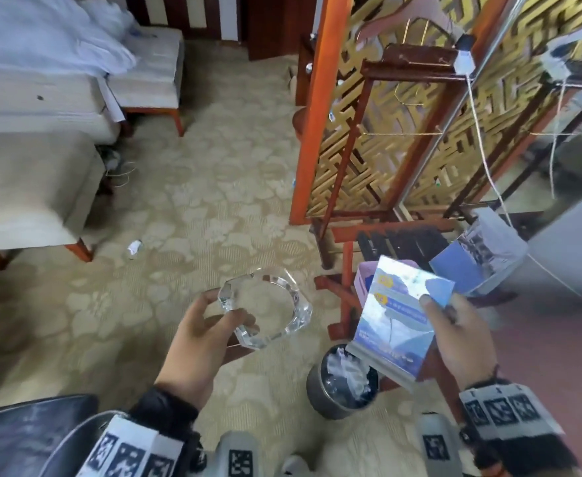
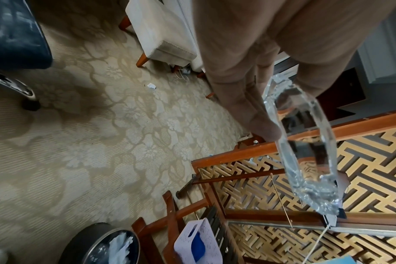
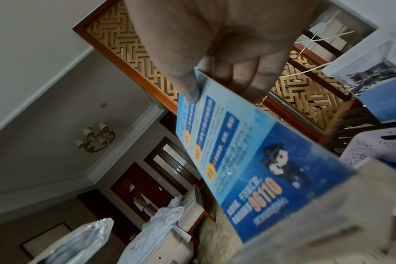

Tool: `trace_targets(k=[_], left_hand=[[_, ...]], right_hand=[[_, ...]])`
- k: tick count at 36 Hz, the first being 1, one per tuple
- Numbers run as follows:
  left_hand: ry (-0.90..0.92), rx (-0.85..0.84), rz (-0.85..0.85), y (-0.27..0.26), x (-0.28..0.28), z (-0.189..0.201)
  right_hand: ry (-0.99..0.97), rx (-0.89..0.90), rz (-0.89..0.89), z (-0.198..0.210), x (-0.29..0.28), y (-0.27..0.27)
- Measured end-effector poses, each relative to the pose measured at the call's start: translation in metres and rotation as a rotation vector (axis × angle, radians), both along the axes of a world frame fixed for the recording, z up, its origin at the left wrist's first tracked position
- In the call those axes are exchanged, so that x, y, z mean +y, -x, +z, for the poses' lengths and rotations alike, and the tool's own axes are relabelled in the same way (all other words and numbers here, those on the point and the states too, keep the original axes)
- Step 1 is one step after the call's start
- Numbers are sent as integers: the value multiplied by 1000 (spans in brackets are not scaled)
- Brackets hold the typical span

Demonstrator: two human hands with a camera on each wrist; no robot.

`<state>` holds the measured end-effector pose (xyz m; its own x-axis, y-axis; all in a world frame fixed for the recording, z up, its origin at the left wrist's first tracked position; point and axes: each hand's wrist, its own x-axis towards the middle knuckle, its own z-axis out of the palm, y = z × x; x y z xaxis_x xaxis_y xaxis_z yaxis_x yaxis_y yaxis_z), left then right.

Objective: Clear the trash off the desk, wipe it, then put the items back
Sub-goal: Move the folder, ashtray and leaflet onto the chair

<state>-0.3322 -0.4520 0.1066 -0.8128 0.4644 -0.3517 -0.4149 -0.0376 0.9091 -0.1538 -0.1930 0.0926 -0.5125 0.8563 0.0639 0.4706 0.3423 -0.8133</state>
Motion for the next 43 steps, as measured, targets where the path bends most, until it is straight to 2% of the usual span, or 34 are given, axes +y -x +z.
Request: trace_targets(k=[5,11,15,18,25,33,43], left_hand=[[16,5,35,45,26,0],[38,-16,30,111,54,-8],[49,-2,-16,168,78,-14],[47,-2,-61,216,98,-16],[39,-4,-184,308,152,-10],[28,-25,-373,352,229,-2],[61,-10,-530,374,365,-20]], right_hand=[[-6,-34,41,10,33,42],[7,-43,36,-5,64,98],[45,-64,-19,-17,80,140],[65,-7,-57,-20,85,171],[56,39,-123,-9,99,224],[136,139,-311,-8,126,244],[173,54,-478,-36,221,241]])
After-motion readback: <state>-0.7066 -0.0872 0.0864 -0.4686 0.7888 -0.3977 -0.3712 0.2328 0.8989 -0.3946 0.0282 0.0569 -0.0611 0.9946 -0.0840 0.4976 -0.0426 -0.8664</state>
